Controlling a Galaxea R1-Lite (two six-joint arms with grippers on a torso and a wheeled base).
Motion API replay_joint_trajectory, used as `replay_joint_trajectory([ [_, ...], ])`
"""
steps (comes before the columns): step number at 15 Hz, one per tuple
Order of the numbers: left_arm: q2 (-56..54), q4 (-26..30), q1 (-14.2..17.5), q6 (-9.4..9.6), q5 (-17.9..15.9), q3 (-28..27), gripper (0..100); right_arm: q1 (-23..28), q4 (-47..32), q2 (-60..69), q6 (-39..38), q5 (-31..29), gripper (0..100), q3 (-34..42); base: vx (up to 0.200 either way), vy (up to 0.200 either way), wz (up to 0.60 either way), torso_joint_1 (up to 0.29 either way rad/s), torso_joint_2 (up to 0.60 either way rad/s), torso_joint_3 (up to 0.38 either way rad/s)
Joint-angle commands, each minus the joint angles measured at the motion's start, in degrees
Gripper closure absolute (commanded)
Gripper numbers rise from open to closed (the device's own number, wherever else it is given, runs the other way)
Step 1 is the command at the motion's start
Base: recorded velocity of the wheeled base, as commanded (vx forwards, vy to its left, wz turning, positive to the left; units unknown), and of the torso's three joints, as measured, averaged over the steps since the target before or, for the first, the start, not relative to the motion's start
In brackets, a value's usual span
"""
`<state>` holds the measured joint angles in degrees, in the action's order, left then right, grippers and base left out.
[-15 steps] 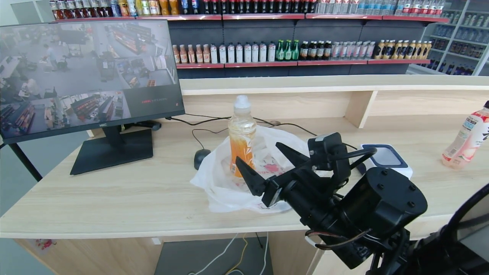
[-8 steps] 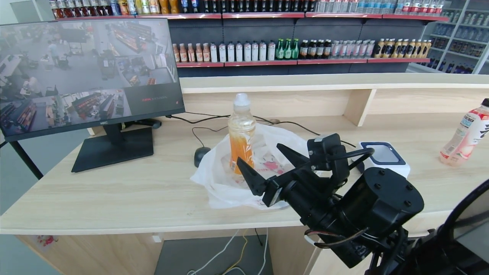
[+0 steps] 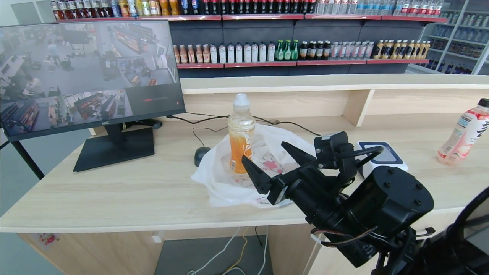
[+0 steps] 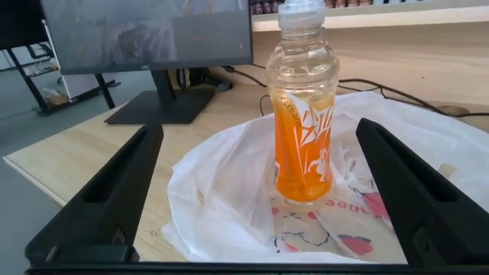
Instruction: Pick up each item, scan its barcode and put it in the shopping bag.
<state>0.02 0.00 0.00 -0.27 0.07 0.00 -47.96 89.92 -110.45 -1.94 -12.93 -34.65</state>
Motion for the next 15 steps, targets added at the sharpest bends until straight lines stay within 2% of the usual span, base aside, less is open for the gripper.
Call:
replay_joint_trajectory([
  [1, 0.0, 0.0, 0.0, 0.00, 0.0, 0.0, 0, 0.1, 0.1, 0.4, 0.0, 0.0, 0, 0.5, 0.000, -0.200, 0.00, -0.002, 0.01, 0.007],
  [15, 0.0, 0.0, 0.0, -0.08, 0.0, 0.0, 0, 0.3, 0.1, 1.1, 0.0, 0.0, 0, 1.1, 0.000, -0.200, 0.00, 0.003, 0.00, 0.003],
])
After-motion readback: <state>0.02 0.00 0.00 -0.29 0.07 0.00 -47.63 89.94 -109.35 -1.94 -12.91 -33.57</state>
